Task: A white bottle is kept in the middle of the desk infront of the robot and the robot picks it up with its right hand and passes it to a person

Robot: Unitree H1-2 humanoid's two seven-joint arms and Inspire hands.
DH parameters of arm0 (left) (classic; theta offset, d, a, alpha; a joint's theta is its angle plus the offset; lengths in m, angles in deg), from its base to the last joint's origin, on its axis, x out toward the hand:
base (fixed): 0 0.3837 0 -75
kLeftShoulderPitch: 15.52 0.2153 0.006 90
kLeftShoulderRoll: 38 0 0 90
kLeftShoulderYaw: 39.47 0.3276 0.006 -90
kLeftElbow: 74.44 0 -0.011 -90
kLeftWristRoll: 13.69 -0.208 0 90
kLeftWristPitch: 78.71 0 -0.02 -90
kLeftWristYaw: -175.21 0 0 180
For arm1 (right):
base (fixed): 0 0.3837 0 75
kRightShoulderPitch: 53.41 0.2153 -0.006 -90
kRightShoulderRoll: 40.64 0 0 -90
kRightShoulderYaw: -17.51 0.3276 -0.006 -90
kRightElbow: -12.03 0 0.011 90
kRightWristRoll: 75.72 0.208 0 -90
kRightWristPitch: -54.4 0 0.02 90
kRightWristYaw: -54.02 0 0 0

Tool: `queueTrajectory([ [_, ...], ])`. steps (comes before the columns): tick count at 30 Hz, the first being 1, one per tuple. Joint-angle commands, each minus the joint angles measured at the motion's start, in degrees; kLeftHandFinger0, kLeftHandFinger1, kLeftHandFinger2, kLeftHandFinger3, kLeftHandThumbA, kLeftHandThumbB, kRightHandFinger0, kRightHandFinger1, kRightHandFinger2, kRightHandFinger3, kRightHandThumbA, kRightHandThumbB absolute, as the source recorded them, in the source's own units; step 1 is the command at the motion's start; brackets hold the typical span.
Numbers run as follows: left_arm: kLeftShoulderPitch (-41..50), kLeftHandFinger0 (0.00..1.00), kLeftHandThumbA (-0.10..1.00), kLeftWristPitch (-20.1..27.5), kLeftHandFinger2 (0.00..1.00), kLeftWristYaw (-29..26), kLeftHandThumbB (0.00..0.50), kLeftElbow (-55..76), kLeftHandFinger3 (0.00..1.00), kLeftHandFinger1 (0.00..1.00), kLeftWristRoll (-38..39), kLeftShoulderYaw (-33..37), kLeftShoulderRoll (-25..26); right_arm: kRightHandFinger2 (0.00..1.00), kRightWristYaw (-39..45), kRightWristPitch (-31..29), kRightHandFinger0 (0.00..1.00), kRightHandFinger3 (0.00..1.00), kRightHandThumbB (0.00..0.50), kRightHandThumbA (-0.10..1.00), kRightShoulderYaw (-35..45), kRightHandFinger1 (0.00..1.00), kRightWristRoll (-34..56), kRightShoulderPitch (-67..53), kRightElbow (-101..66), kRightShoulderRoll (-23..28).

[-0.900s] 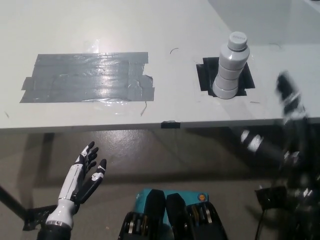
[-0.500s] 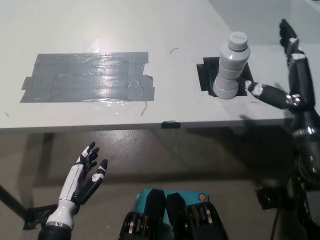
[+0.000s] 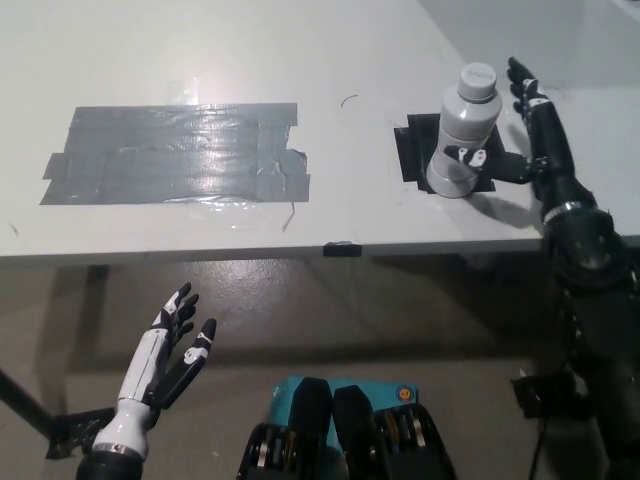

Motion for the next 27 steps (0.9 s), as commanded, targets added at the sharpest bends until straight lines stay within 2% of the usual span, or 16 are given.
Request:
queueTrajectory([
  [1, -0.66, 1.00, 0.64, 2.33, 1.00, -0.57, 0.049, 1.25, 1.00, 1.00, -0.37, -0.09, 0.52, 1.00, -0.82, -4.34, 1.00, 1.00, 0.463, 1.00, 0.48, 1.00, 1.99, 6.17, 6.00, -0.49],
  [4, -0.56, 1.00, 0.63, 2.19, 1.00, -0.55, 0.052, 1.32, 1.00, 1.00, -0.23, -0.10, 0.34, 1.00, -0.79, -3.89, 1.00, 1.00, 0.499, 1.00, -0.02, 1.00, 1.67, 8.14, 10.29, -0.87],
  [11, -0.29, 1.00, 0.61, 2.11, 1.00, -0.31, 0.043, 1.73, 1.00, 1.00, 0.24, -0.18, 0.23, 1.00, 0.95, -4.68, 1.00, 1.00, 0.500, 1.00, 0.14, 1.00, 3.25, 13.30, 21.12, -1.52],
  [15, -0.62, 1.00, 0.60, 2.61, 1.00, -0.49, 0.036, 1.38, 1.00, 1.00, -0.18, -0.04, 0.28, 1.00, 7.92, -3.71, 1.00, 1.00, 0.495, 0.87, 5.64, 1.00, 10.36, 18.08, 29.74, -1.76],
  [16, -0.42, 1.00, 0.61, 2.61, 1.00, -0.51, 0.050, 1.43, 1.00, 1.00, -0.29, 0.09, 0.13, 1.00, 8.87, -4.19, 1.00, 1.00, 0.466, 0.80, 6.96, 1.00, 11.36, 18.36, 30.85, -1.71],
  [17, -0.41, 1.00, 0.62, 2.35, 1.00, -0.49, 0.057, 1.61, 1.00, 1.00, -0.37, 0.14, 0.11, 1.00, 8.43, -4.26, 1.00, 1.00, 0.459, 0.63, 8.37, 1.00, 12.40, 18.76, 31.69, -1.89],
  [18, -0.47, 1.00, 0.62, 2.17, 1.00, -0.44, 0.051, 1.75, 1.00, 1.00, -0.39, 0.18, 0.13, 1.00, 7.15, -5.27, 1.00, 1.00, 0.406, 0.50, 8.96, 1.00, 12.52, 18.96, 32.08, -2.07],
  [19, -0.98, 1.00, 0.61, 2.08, 1.00, -0.12, 0.042, 1.79, 1.00, 1.00, -0.22, 0.18, 0.37, 0.66, 4.01, -8.75, 0.85, 0.86, 0.366, 0.29, 9.23, 0.67, 11.79, 19.23, 32.26, -2.43],
  [20, -1.41, 1.00, 0.61, 2.05, 1.00, -0.05, 0.040, 1.69, 1.00, 1.00, -0.13, 0.11, 0.51, 0.52, 3.39, -9.71, 0.55, 0.68, 0.389, 0.23, 9.46, 0.45, 11.62, 19.66, 32.60, -2.48],
  [21, -1.53, 1.00, 0.61, 1.81, 1.00, -0.13, 0.041, 1.79, 1.00, 1.00, -0.21, 0.06, 0.53, 0.37, 2.86, -10.24, 0.32, 0.49, 0.367, 0.15, 9.55, 0.29, 11.47, 19.83, 32.64, -2.60],
  [22, -1.63, 1.00, 0.61, 1.52, 1.00, -0.28, 0.034, 1.97, 1.00, 1.00, -0.37, -0.02, 0.58, 0.18, 0.65, -11.17, 0.10, 0.24, 0.295, 0.03, 8.92, 0.11, 10.37, 19.93, 32.25, -2.93],
  [23, -1.67, 1.00, 0.61, 1.66, 1.00, -0.32, 0.032, 2.03, 1.00, 1.00, -0.45, -0.04, 0.67, 0.22, -2.65, -12.67, 0.02, 0.21, 0.274, -0.07, 7.53, 0.09, 8.31, 19.80, 31.43, -3.36],
  [24, -1.58, 1.00, 0.61, 1.73, 1.00, -0.31, 0.030, 2.01, 1.00, 1.00, -0.44, -0.04, 0.69, 0.43, -3.50, -13.40, 0.00, 0.34, 0.244, -0.10, 7.11, 0.17, 7.85, 19.65, 31.07, -3.57],
  [25, -1.41, 1.00, 0.62, 1.69, 1.00, -0.28, 0.041, 2.04, 1.00, 1.00, -0.24, -0.10, 0.59, 0.51, -4.75, -14.58, 0.00, 0.43, 0.198, -0.10, 6.41, 0.21, 7.14, 19.26, 30.04, -3.92],
  [26, -1.28, 1.00, 0.62, 1.74, 1.00, -0.22, 0.037, 2.07, 1.00, 1.00, -0.22, -0.05, 0.57, 0.66, -5.01, -15.05, 0.00, 0.63, 0.159, -0.10, 6.18, 0.30, 7.08, 18.95, 29.40, -4.03],
  [27, -1.01, 1.00, 0.62, 1.84, 1.00, -0.11, 0.030, 2.12, 1.00, 1.00, -0.30, 0.07, 0.62, 0.72, -4.95, -15.23, 0.00, 0.70, 0.139, -0.10, 6.16, 0.34, 7.26, 18.40, 28.42, -4.14],
])
